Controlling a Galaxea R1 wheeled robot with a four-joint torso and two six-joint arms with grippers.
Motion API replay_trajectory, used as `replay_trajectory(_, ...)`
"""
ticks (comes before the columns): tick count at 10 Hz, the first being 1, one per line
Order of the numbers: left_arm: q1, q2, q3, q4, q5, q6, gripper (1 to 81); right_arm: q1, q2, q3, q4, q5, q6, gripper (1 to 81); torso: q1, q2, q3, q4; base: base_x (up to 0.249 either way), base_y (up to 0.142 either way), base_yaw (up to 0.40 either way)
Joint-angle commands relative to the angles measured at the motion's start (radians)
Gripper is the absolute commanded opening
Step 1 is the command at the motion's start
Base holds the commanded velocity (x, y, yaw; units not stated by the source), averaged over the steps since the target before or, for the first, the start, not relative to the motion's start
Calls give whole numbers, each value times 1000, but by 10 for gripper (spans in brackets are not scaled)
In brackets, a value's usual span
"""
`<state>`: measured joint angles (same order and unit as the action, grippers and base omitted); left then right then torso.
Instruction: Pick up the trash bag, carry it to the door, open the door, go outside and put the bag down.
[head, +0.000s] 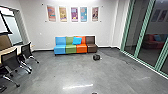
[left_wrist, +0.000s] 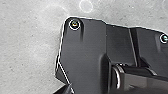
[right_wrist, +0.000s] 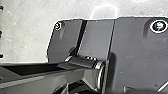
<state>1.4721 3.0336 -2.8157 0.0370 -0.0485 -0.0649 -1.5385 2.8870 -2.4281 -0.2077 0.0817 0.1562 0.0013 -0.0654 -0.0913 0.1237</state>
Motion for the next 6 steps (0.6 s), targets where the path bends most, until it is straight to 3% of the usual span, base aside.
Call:
replay_trajectory(1, -48, -2, -5, 3, 50, 0, 811, 37, 10, -5, -18, -45, -3, 811, 0, 0, 0, 0, 0, 0, 0)
replay_trajectory(6, -48, -1, -5, 1, 50, 0, 811, 30, 13, -29, -13, -45, -3, 811, -1, -1, 0, 0, 108, 0, 0)
